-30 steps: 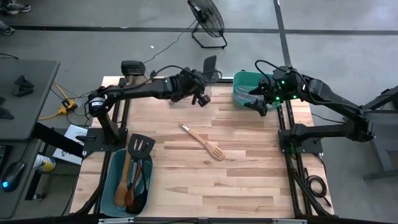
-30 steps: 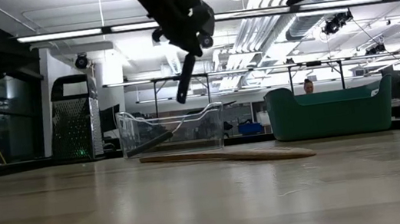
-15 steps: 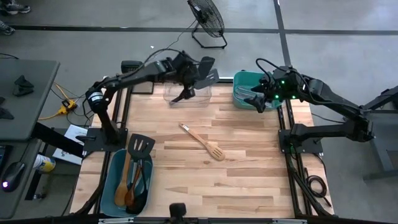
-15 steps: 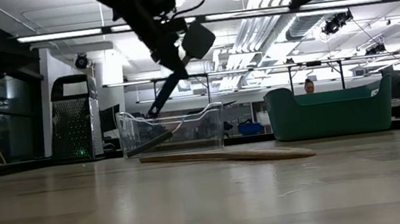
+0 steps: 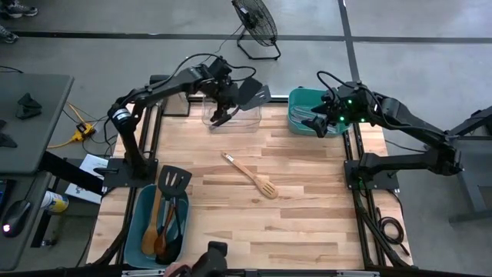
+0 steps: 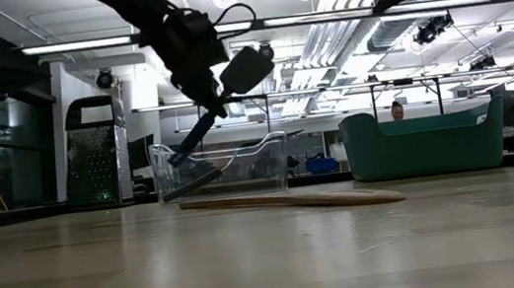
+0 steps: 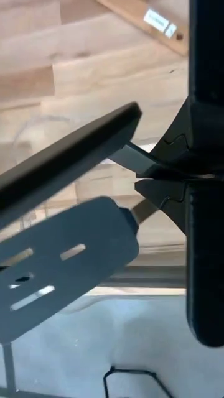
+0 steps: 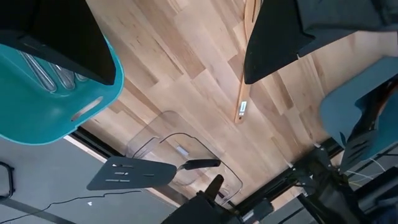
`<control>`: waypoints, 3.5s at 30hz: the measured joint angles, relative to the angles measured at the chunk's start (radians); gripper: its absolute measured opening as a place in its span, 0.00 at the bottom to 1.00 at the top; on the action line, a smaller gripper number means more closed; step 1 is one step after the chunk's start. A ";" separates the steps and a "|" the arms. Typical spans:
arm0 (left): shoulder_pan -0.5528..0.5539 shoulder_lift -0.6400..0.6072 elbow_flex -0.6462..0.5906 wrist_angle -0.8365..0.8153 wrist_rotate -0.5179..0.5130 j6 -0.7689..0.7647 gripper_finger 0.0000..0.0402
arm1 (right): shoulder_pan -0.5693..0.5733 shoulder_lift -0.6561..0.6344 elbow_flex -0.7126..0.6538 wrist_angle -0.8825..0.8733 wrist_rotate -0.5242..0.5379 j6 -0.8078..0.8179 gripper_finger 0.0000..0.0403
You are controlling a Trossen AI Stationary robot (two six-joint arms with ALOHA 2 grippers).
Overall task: Pick & Place Kitchen Items
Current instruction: Put the spatula into the transparent bin, then put the wooden spatula into the blue bin
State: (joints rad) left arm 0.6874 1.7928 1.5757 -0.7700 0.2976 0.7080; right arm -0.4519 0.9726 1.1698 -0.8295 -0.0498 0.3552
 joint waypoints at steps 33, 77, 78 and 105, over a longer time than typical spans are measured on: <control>-0.007 0.127 -0.001 -0.078 -0.005 0.022 0.00 | 0.000 0.000 0.000 0.000 0.072 0.041 0.87; -0.034 0.142 0.026 -0.047 -0.362 0.017 0.57 | 0.000 0.000 0.000 -0.006 0.066 0.037 0.87; -0.033 0.142 0.039 -0.054 -0.376 0.017 0.57 | 0.000 0.000 0.000 -0.006 0.066 0.037 0.87; -0.165 0.140 0.321 -0.389 -0.390 0.011 0.57 | 0.000 0.000 0.000 -0.013 0.046 0.022 0.87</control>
State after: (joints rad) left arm 0.5223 1.9324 1.8970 -1.1590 -0.0928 0.7189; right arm -0.4515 0.9730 1.1698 -0.8425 -0.0040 0.3771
